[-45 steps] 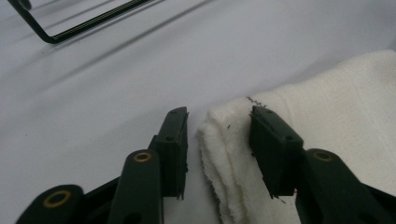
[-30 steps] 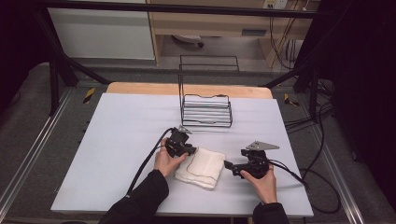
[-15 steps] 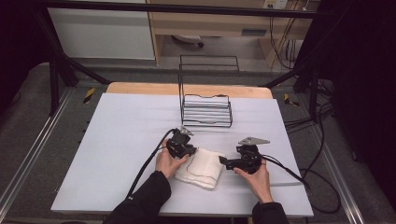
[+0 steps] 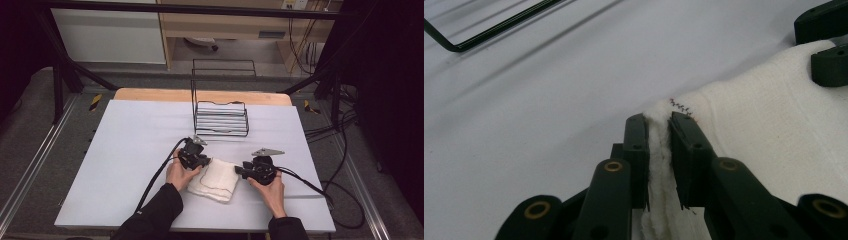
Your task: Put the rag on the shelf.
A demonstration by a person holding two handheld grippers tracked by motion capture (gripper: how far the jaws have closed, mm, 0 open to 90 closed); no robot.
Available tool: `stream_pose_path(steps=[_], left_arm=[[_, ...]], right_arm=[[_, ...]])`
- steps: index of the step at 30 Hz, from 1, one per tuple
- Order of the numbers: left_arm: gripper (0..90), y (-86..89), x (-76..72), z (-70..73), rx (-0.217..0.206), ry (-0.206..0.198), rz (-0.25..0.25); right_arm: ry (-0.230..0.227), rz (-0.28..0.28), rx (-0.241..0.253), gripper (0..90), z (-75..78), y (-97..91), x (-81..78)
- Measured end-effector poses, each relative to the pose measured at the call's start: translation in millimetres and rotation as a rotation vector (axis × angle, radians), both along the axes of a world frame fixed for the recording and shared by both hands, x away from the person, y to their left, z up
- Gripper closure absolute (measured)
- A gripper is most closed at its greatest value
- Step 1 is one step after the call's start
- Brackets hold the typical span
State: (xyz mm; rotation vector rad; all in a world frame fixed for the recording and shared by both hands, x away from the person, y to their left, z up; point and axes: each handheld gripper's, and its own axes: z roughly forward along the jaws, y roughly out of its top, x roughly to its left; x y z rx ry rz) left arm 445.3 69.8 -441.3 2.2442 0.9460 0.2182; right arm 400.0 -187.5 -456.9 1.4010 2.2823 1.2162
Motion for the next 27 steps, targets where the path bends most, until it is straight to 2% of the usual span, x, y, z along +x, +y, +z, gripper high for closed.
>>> stream_pose_path(steps=[6,11,15,19,23,27], left_arm=[[77.3,0.7,0.1,-0.1,-0.001,-0.003,-0.002],[77.4,1.8,0.4,-0.3,-0.006,-0.005,-0.011],[78.7,4.3,1.9,-0.7,-0.036,0.017,0.001],[80.1,11.5,4.0,-0.9,-0.081,0.041,0.000],[80.7,16.6,0.2,0.3,-0.093,0.017,0.009],[80.9,23.3,-4.2,4.1,-0.121,-0.001,0.013]], right_arm=[[0.026,0.003,0.014,70.9,-0.1,3.9,-2.4],[0.050,0.000,0.042,77.4,0.2,5.4,-4.4],[0.059,0.000,0.050,80.9,1.1,5.1,-3.9],[0.057,0.006,0.048,81.8,2.6,4.6,-4.2],[0.028,0.020,0.042,82.0,7.1,7.2,-5.8],[0.003,0.025,0.071,82.1,11.6,7.9,-7.8]])
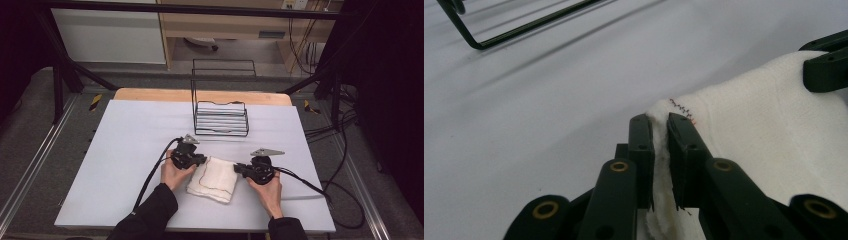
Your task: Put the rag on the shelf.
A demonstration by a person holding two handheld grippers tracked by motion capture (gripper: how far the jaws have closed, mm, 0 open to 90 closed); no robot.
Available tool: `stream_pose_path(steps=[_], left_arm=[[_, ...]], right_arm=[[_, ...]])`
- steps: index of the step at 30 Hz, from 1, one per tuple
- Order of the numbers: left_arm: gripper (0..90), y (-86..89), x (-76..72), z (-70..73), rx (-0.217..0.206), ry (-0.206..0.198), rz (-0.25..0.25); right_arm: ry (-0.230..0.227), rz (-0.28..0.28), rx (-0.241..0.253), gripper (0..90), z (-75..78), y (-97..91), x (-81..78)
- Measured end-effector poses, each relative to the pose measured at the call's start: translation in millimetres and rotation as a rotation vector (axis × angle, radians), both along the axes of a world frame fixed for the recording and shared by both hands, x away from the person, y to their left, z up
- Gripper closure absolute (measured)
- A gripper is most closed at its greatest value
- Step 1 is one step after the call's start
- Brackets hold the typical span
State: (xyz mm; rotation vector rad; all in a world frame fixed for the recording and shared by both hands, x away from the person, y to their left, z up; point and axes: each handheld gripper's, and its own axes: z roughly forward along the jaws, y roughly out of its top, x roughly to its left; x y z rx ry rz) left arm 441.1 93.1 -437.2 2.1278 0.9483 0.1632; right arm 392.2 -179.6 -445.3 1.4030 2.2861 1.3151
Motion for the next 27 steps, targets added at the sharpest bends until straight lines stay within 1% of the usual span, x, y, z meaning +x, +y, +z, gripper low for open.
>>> stream_pose_path(steps=[1,2,5,10,12,14,17,24,27], left_arm=[[80.9,0.8,-1.3,1.2,-0.010,-0.006,0.003],[80.9,1.7,-2.1,2.4,-0.010,-0.010,0.001],[81.0,3.7,-5.7,6.0,-0.020,-0.031,0.005],[81.0,10.9,-11.3,9.6,-0.056,-0.048,0.009],[81.0,13.3,-13.7,11.6,-0.057,-0.058,0.004],[81.0,15.2,-16.3,14.2,-0.063,-0.067,0.003],[81.1,17.1,-20.0,18.1,-0.068,-0.082,0.003],[81.1,22.5,-28.8,27.0,-0.098,-0.112,0.002],[81.1,24.4,-32.2,31.2,-0.109,-0.117,-0.003]], right_arm=[[-0.008,0.002,0.007,82.0,1.0,-0.5,-0.3],[-0.009,0.002,0.014,82.1,2.1,-0.5,-0.8],[-0.030,0.012,0.003,82.1,5.1,0.5,-2.1],[-0.061,0.025,0.011,82.2,12.2,2.9,-6.5],[-0.075,0.030,0.015,82.2,14.1,4.0,-7.6],[-0.078,0.031,0.020,82.2,15.9,4.8,-9.0],[-0.097,0.040,0.013,82.2,18.8,5.4,-10.4],[-0.130,0.056,0.018,82.3,27.8,5.6,-14.8],[-0.144,0.060,0.021,82.4,31.3,5.3,-16.4]])
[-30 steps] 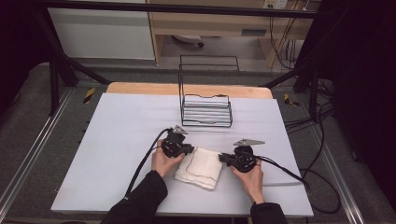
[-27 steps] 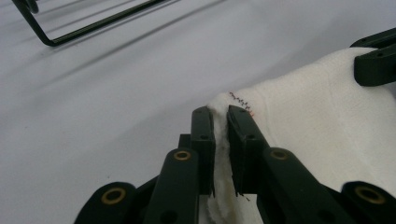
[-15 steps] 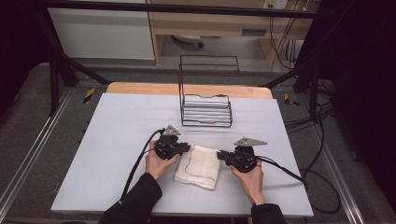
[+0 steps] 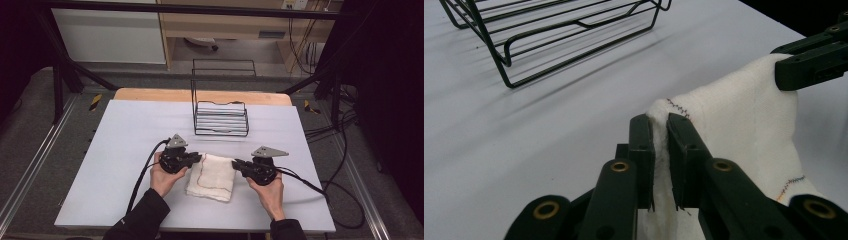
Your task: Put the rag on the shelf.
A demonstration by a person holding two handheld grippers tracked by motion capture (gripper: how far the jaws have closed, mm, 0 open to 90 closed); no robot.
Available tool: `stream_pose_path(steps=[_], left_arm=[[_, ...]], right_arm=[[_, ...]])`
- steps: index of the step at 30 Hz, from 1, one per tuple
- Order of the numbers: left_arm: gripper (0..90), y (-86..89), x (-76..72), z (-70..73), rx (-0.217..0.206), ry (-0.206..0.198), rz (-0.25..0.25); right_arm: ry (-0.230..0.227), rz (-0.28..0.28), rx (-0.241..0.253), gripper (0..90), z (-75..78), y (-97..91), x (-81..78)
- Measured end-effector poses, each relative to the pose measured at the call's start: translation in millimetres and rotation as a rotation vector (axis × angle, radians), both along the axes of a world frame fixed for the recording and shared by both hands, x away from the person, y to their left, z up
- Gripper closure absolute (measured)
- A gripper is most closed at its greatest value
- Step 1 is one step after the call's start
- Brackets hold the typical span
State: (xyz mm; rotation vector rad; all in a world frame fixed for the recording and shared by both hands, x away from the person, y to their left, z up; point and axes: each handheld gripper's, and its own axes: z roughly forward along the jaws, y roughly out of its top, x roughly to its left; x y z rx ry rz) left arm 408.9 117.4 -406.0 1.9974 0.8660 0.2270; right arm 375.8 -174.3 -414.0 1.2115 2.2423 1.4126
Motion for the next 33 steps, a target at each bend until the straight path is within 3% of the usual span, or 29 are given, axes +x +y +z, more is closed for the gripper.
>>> stream_pose_path(steps=[13,22,33], left_arm=[[81.3,6.6,-14.4,17.0,-0.047,-0.046,0.014],[81.4,9.3,-19.3,27.2,-0.064,-0.082,0.022],[81.5,8.3,-23.2,44.4,-0.076,-0.126,0.021]], right_arm=[[-0.072,0.019,0.002,82.5,16.8,0.8,-7.5],[-0.136,0.028,-0.007,82.6,31.0,3.0,-12.5],[-0.184,0.026,-0.007,82.7,46.0,1.3,-15.8]])
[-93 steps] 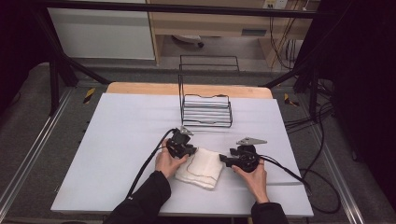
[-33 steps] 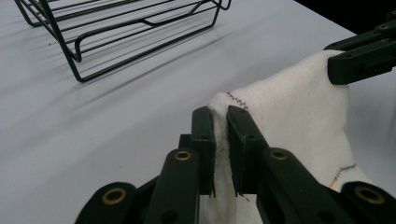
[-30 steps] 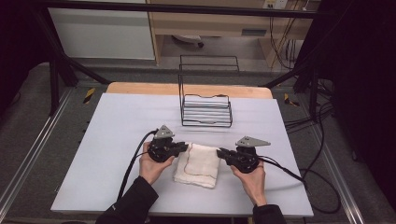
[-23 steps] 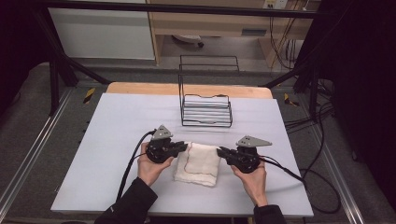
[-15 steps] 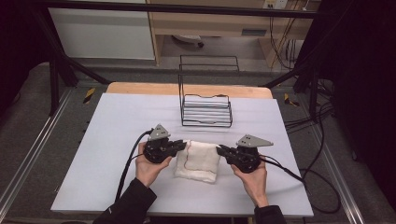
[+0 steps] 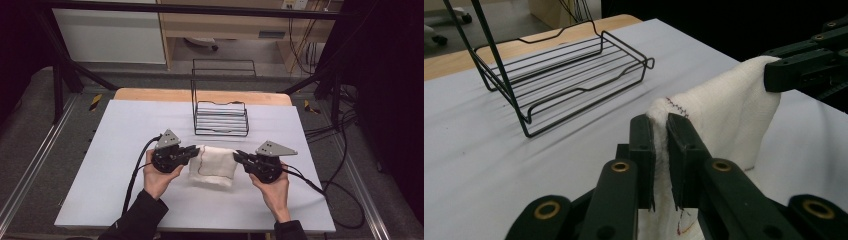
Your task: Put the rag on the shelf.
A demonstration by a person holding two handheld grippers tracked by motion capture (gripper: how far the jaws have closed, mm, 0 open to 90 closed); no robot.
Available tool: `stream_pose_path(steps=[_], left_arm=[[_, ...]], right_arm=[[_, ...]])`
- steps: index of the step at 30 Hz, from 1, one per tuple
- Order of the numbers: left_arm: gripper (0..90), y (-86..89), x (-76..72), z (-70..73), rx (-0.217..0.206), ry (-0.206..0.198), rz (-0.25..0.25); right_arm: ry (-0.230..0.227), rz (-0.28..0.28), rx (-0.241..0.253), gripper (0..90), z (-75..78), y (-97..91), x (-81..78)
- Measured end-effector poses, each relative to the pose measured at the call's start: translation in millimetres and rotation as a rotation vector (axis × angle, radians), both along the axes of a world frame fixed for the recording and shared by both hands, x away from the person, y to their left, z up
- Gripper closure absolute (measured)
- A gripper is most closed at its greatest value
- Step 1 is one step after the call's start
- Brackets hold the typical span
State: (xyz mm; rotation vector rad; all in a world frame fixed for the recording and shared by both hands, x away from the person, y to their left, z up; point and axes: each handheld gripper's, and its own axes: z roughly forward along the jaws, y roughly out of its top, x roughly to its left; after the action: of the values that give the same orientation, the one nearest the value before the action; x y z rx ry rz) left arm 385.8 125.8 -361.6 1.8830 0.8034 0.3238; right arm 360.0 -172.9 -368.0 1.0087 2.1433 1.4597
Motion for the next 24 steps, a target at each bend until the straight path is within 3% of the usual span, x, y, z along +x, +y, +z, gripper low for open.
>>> stream_pose_path(steps=[24], left_arm=[[81.8,-0.3,-2.6,41.3,-0.037,-0.103,0.012]], right_arm=[[-0.121,-0.018,0.018,83.2,38.2,-0.8,-0.7]])
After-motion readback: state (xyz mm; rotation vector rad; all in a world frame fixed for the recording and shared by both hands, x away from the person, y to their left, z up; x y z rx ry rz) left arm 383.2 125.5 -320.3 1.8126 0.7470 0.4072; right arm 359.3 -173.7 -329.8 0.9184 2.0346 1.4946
